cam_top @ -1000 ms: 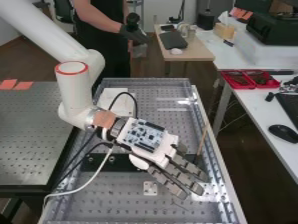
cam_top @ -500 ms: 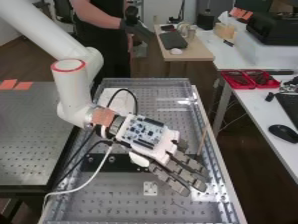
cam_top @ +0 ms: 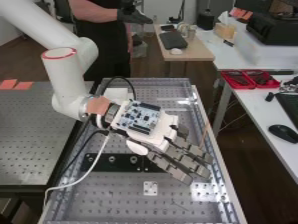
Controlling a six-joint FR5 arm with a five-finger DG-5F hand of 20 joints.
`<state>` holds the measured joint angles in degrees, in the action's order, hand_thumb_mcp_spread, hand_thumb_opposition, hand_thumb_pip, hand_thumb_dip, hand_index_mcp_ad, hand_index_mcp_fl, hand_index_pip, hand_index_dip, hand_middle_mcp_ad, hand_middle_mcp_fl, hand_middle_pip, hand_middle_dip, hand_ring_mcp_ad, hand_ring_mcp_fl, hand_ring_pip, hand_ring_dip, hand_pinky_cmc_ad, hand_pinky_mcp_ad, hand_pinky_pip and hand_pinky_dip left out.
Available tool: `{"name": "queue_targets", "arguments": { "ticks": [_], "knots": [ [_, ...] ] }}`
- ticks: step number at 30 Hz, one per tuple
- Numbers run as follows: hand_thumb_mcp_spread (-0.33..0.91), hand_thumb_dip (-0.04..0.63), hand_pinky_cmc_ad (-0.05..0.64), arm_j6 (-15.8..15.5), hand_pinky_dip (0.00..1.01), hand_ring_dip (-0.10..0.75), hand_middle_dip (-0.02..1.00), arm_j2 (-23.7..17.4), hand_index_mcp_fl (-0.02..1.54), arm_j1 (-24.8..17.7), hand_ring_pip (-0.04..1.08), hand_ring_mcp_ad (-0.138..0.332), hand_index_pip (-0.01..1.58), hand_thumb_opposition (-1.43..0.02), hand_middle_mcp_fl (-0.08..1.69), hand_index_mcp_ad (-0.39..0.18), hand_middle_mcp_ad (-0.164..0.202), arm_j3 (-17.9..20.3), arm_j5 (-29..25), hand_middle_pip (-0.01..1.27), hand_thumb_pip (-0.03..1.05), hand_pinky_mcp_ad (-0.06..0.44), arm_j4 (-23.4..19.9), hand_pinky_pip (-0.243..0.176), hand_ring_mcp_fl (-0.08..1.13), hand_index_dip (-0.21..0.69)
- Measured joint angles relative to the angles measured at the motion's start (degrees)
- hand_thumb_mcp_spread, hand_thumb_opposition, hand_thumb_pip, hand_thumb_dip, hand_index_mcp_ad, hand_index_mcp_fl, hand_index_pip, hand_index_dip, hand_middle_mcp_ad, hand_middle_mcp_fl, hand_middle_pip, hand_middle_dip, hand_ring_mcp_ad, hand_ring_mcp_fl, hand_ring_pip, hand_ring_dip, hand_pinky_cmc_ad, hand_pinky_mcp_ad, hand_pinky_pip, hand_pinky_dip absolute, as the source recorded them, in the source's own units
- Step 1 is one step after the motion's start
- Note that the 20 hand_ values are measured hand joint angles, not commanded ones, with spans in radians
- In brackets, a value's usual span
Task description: Grab the drill bit and place it in the clear container
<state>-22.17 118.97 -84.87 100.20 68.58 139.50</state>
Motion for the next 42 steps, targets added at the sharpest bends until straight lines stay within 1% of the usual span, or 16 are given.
{"name": "queue_targets", "arguments": {
  "ticks": [4,6,11,15,18,20,27,32,42],
  "knots": [
    [0.68,0.283,0.351,-0.2,0.15,0.030,0.20,-3.0,0.83,-0.9,0.12,0.162,1.02,-0.97,0.28,-0.190,0.084,1.4,-0.1,0.15,0.37,0.197,-0.3,-0.075,0.05,0.321],
    [0.68,0.283,0.351,-0.4,0.15,0.030,0.20,-4.5,0.86,-1.7,0.12,0.162,0.99,-0.99,0.28,-0.190,0.084,2.0,-0.3,0.15,0.37,0.197,-0.4,-0.075,0.05,0.321],
    [0.68,0.283,0.351,-1.6,0.15,0.030,0.21,-8.9,0.87,-5.2,0.12,0.162,0.97,-0.99,0.28,-0.190,0.084,4.1,-0.5,0.15,0.37,0.197,-1.0,-0.075,0.05,0.325],
    [0.68,0.283,0.347,-2.4,0.15,0.037,0.21,-10.6,0.90,-7.5,0.11,0.162,0.94,-1.00,0.28,-0.190,0.084,5.2,0.1,0.15,0.37,0.197,-1.8,-0.075,0.05,0.328],
    [0.68,0.283,0.347,-2.7,0.15,0.037,0.21,-11.4,0.90,-9.4,0.11,0.164,0.92,-1.00,0.30,-0.190,0.080,5.9,1.4,0.15,0.37,0.197,-2.5,-0.075,0.05,0.337],
    [0.68,0.283,0.347,-2.8,0.15,0.037,0.21,-11.9,0.90,-10.7,0.11,0.162,0.92,-1.00,0.29,-0.190,0.084,6.4,3.2,0.14,0.37,0.197,-3.0,-0.075,0.06,0.347],
    [0.68,0.283,0.346,-2.1,0.15,0.044,0.21,-11.4,0.90,-13.1,0.12,0.162,0.90,-1.00,0.29,-0.188,0.086,6.7,8.7,0.15,0.37,0.197,-4.2,-0.075,0.06,0.363],
    [0.68,0.283,0.344,-0.8,0.15,0.047,0.21,-9.3,0.91,-14.6,0.12,0.162,0.89,-1.01,0.29,-0.188,0.082,5.9,11.8,0.14,0.37,0.197,-4.3,-0.075,0.05,0.365],
    [0.68,0.283,0.351,1.7,0.15,0.051,0.22,-4.9,0.91,-16.3,0.11,0.162,0.89,-1.00,0.29,-0.188,0.082,3.8,16.0,0.14,0.37,0.195,-3.4,-0.075,0.06,0.365]
  ]
}}
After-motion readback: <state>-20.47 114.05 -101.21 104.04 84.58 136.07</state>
